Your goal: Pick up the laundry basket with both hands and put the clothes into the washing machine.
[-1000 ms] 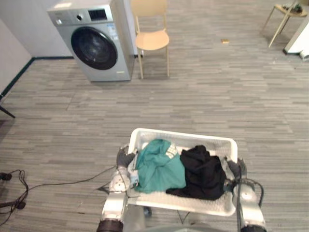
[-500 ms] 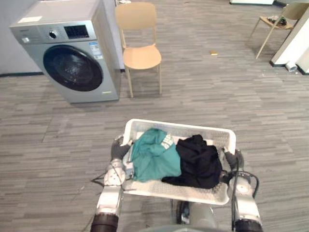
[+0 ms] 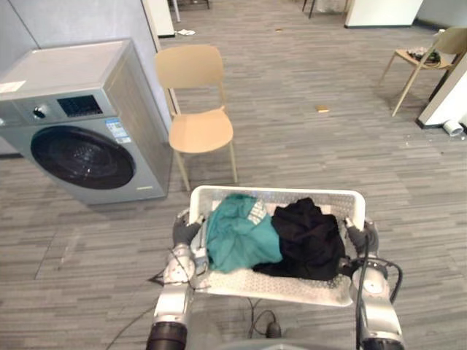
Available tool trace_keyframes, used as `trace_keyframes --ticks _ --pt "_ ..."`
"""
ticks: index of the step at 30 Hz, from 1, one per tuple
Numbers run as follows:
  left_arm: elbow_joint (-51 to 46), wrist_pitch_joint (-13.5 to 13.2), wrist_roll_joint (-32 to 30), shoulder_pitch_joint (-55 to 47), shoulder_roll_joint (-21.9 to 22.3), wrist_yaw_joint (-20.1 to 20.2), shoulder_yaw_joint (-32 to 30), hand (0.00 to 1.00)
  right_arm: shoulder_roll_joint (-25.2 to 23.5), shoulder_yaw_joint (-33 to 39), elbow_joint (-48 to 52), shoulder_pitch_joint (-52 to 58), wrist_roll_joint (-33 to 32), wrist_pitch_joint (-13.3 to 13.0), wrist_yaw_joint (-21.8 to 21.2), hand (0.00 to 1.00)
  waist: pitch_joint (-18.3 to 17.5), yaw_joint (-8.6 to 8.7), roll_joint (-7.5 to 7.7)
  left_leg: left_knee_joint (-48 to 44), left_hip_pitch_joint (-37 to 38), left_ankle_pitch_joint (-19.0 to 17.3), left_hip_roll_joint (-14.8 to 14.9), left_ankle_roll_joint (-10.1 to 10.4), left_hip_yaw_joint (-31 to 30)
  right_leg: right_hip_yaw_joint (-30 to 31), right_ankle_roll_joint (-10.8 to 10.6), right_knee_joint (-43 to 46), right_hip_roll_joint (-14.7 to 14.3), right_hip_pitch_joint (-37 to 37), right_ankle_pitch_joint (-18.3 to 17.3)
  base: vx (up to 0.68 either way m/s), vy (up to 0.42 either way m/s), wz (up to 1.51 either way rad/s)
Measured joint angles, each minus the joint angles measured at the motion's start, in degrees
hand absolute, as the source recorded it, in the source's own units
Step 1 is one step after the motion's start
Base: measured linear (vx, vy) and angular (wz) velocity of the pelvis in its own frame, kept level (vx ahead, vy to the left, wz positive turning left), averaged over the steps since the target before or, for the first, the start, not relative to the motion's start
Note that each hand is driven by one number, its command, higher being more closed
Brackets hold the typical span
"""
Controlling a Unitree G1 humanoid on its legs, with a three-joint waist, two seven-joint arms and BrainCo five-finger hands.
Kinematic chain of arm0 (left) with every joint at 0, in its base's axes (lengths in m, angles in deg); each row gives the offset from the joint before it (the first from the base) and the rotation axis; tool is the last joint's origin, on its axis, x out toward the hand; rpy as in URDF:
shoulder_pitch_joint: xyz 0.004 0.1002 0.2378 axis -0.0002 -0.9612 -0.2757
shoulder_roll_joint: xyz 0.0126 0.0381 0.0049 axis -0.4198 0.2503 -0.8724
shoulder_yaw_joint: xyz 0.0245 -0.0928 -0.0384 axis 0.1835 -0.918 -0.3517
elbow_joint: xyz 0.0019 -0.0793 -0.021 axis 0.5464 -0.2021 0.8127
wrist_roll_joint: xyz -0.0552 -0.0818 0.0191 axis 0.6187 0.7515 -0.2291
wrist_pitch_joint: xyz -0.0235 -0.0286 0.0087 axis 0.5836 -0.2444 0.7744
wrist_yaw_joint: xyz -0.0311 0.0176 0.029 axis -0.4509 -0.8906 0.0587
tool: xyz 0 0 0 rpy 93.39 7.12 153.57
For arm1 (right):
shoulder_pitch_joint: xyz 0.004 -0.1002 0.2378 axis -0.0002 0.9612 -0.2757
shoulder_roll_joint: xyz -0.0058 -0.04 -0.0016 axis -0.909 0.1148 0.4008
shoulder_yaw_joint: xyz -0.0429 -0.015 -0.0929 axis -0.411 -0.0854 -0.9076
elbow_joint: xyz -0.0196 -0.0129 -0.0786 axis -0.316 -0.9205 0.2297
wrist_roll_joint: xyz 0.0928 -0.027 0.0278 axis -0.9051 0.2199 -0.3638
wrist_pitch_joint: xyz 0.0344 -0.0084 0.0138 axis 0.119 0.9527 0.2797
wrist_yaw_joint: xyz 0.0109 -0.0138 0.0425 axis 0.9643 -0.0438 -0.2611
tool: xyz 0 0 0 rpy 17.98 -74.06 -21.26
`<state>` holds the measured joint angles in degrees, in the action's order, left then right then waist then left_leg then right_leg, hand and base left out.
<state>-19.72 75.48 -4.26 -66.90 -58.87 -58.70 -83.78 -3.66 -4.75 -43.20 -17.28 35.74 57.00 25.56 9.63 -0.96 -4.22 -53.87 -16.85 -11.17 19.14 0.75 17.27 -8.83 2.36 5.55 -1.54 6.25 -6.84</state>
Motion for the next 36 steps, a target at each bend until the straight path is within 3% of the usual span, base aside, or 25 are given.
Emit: trace_keyframes --ticks 3,4,5,6,7,8,9,10,11,14,16,17,18,19,20,21,22,24,25,26,29,30,32,35,36 --pt "-0.1 0.1 -0.1 -1.0 0.0 0.2 0.1 1.0 0.6 -0.1 -1.2 0.0 0.0 0.0 -0.4 1.0 0.1 -0.05 -0.02 32.2 -1.3 2.9 -6.5 3.7 -0.2 0.0 -3.9 -0.9 3.4 4.7 -4.6 0.49 0.192 0.04" --pt "-0.1 0.2 -0.1 -1.0 0.0 0.2 0.1 1.0 0.7 -0.1 -1.4 -0.1 0.0 0.0 -0.4 1.0 -0.2 -0.19 -0.41 36.1 -1.2 3.9 -7.2 4.1 -0.4 0.1 -4.9 -0.8 3.6 5.2 -5.3 0.48 0.264 -0.02" --pt "-0.1 0.2 -0.3 -1.3 0.0 0.2 0.0 1.0 0.9 -0.2 -2.0 -0.2 0.0 0.0 -0.4 1.0 -0.8 -0.63 -1.39 41.8 -0.8 8.3 -8.1 4.2 -1.7 0.5 -6.9 -0.4 4.0 5.9 -7.3 0.38 0.243 -0.16" --pt "-0.1 0.3 -0.3 -1.3 0.0 0.1 -0.2 1.0 0.6 -0.3 -2.8 -0.6 0.0 0.0 -0.4 1.0 -1.0 -1.4 -1.17 41.7 0.0 11.6 -8.8 3.6 -1.7 1.0 -6.9 0.6 5.0 6.2 -8.8 0.57 0.333 -0.23" --pt "-0.1 0.7 -0.5 -1.4 0.2 -0.1 -0.5 1.0 -0.2 -0.3 -3.7 -0.8 0.0 0.0 -0.4 1.0 -1.1 -1.68 1.67 39.2 0.0 10.8 -11.5 1.3 -1.2 1.2 -7.0 2.6 7.9 6.6 -11.0 0.49 0.249 -0.03" --pt "0.1 1.0 -0.5 -1.4 0.1 -0.1 -0.6 1.0 0.1 -0.3 -3.8 -0.8 0.1 0.0 -0.5 1.0 -1.1 -1.37 2.15 36.8 -0.4 9.0 -13.0 -1.4 -1.7 0.9 -7.2 6.9 9.4 6.0 -11.0 0.62 0.308 0.15" --pt "0.1 1.2 -0.4 -1.6 0.0 0.0 -0.4 1.0 0.2 -0.1 -4.1 -0.8 0.2 0.0 -0.5 1.0 -0.8 -1.4 3.08 34.8 1.0 7.6 -14.4 -3.0 -1.0 1.3 -7.3 17.4 11.9 2.7 -11.0 0.53 0.267 0.13" --pt "0.1 1.3 -0.4 -1.8 -0.2 -0.1 -0.5 1.0 -0.1 -0.3 -4.9 -1.1 0.4 0.0 -0.5 1.0 -0.5 -1.65 3.99 34.3 3.1 7.3 -14.9 -3.3 1.0 2.0 -9.4 27.5 14.2 -0.9 -9.8 1.14 0.46 -0.13" --pt "-0.2 2.2 -0.4 -2.2 -2.7 -0.5 -0.4 1.0 -2.7 -0.8 -7.9 -1.8 1.1 0.0 -1.2 1.0 -0.7 -0.43 4.4 38.0 16.0 1.9 -17.4 -6.2 1.5 -1.8 -8.3 55.0 19.2 -14.3 -6.8 1.11 0.358 0.08" --pt "-1.0 2.2 -0.4 -2.2 -2.5 -0.5 -0.5 1.0 -2.7 -0.6 -7.6 -1.9 1.1 -0.3 -1.3 1.0 -0.9 0.52 4.45 41.3 21.3 1.8 -17.4 -6.2 -0.7 -4.3 -7.4 47.5 16.7 -19.4 -7.3 0.65 0.073 0.41" --pt "-1.4 2.4 -0.4 -2.2 -2.4 -0.6 -0.3 1.0 -2.7 -0.4 -7.3 -1.8 1.1 -0.2 -1.5 1.0 -0.9 0.56 4.33 42.4 23.9 1.4 -16.8 -6.2 -3.1 -4.6 -5.7 41.7 15.4 -21.5 -8.1 0.42 -0.096 0.35" --pt "-1.8 2.4 -0.5 -2.0 -2.4 -0.6 -0.2 1.0 -2.6 -0.4 -6.6 -1.8 1.1 -0.2 -1.5 1.0 -1.0 0.36 3.28 42.6 24.7 -0.3 -15.6 -5.6 -4.5 -4.7 -4.3 35.5 13.8 -22.5 -7.3 0.31 -0.135 0.15" --pt "-2.1 2.2 -0.6 -1.2 -2.7 -0.8 0.0 1.0 -2.7 -0.4 -5.4 -1.8 1.1 -0.2 -1.4 1.0 -1.2 0.06 2.75 42.4 25.3 -2.3 -14.5 -4.0 -5.0 -3.7 -4.0 21.6 12.1 -23.2 -3.9 0.46 -0.215 0.23" --pt "-1.9 2.1 -0.8 -0.3 -3.1 -1.4 0.4 1.0 -2.8 -0.4 -4.6 -1.8 1.1 -0.2 -1.2 1.0 -1.4 0.01 3.41 41.7 25.8 -4.4 -14.4 -2.2 -5.8 -2.3 -6.1 9.2 12.5 -23.0 0.9 0.37 -0.197 0.26" --pt "-1.4 2.0 -0.9 0.1 -3.2 -1.6 0.3 1.0 -2.7 -0.2 -4.6 -1.8 1.1 -0.2 -1.2 1.0 -1.3 0.06 3.75 40.8 26.7 -5.7 -14.4 -1.4 -6.4 -1.6 -7.2 6.5 12.7 -23.1 3.5 0.43 -0.266 0.33" --pt "-1.0 2.2 -1.2 0.2 -3.1 -1.6 0.4 1.0 -2.2 -0.1 -4.6 -1.3 1.1 -0.2 -1.1 1.0 -1.3 0.33 3.57 39.7 28.0 -8.0 -13.7 -0.1 -7.3 -1.0 -7.8 6.4 12.6 -22.4 6.8 0.49 -0.309 0.39" --pt "-0.7 2.4 -2.1 -0.6 -1.7 -1.5 0.6 1.0 -1.1 -0.1 -4.6 -0.2 1.1 -0.1 -1.2 1.0 -2.3 0.57 1.75 39.1 30.1 -9.9 -11.7 1.6 -8.6 -1.8 -9.7 10.2 11.6 -21.6 9.3 0.67 -0.35 0.4" --pt "-0.7 2.4 -2.6 -0.9 -0.8 -1.5 0.6 1.0 -0.7 0.0 -4.6 -0.2 1.1 -0.1 -1.2 1.0 -3.0 0.83 0.65 38.8 32.2 -9.6 -9.7 3.6 -9.1 -2.3 -8.3 15.6 10.4 -22.1 8.8 0.59 -0.278 0.16" --pt "-0.5 2.4 -2.5 -1.0 -0.2 -1.7 0.3 1.0 0.1 -0.2 -4.6 -0.4 1.1 -0.1 -1.3 1.0 -3.8 0.72 -0.71 34.6 31.6 -7.9 -7.0 6.4 -9.6 -3.6 -4.8 20.1 8.5 -22.4 5.5 0.55 -0.323 -0.12" --pt "-0.5 2.3 -2.5 -1.0 -0.2 -1.7 0.1 1.0 0.1 -0.3 -4.6 -0.6 1.1 -0.1 -1.4 1.0 -4.0 0.49 -1.09 28.7 29.4 -6.6 -5.5 7.2 -10.5 -4.2 -4.2 20.9 7.3 -21.8 3.6 0.64 -0.377 -0.18" --pt "0.0 2.4 -2.5 -1.4 -0.3 -1.6 -0.6 1.0 -0.1 -1.0 -5.6 -0.6 1.0 -0.1 -1.5 1.0 -3.7 -0.02 -1.92 1.7 18.1 8.3 1.0 4.5 -11.8 -5.3 -1.6 15.9 3.4 -13.8 1.7 0.47 -0.228 -0.13" --pt "0.8 2.4 -2.2 -1.5 -0.1 -1.6 -0.5 1.0 -0.4 -1.0 -6.0 -0.6 1.0 -0.1 -1.4 1.0 -3.6 -0.07 -1.89 -6.5 13.9 6.3 3.2 2.3 -10.5 -5.2 -1.6 12.7 2.5 -9.9 1.6 0.51 -0.163 -0.09" --pt "0.9 2.4 -1.8 -1.5 -0.1 -1.4 -0.5 1.0 -0.3 -0.8 -6.6 -0.6 0.9 -0.1 -1.3 1.0 -2.9 0.1 -0.64 -10.0 8.9 3.2 4.0 -0.5 -6.2 -5.0 -1.6 8.5 3.0 -4.6 1.7 0.45 -0.088 -0.01" --pt "0.9 2.9 -2.0 -1.4 -0.1 -1.4 -0.5 1.0 -0.4 -0.6 -7.8 -0.7 0.4 -0.1 -1.4 1.0 -2.6 0.05 -0.07 -0.2 4.9 0.0 3.5 1.4 -2.6 -5.3 -1.6 6.5 4.9 -1.5 1.7 0.3 0.053 0.02" --pt "0.9 3.2 -2.0 -1.4 -0.1 -1.4 -0.5 1.0 -0.4 -0.5 -8.3 -0.6 0.0 -0.1 -1.5 1.0 -2.5 0.0 -0.06 8.8 4.0 0.0 2.1 1.6 -2.7 -5.3 -1.7 6.5 6.2 -0.9 1.6 0.25 0.171 0.0"
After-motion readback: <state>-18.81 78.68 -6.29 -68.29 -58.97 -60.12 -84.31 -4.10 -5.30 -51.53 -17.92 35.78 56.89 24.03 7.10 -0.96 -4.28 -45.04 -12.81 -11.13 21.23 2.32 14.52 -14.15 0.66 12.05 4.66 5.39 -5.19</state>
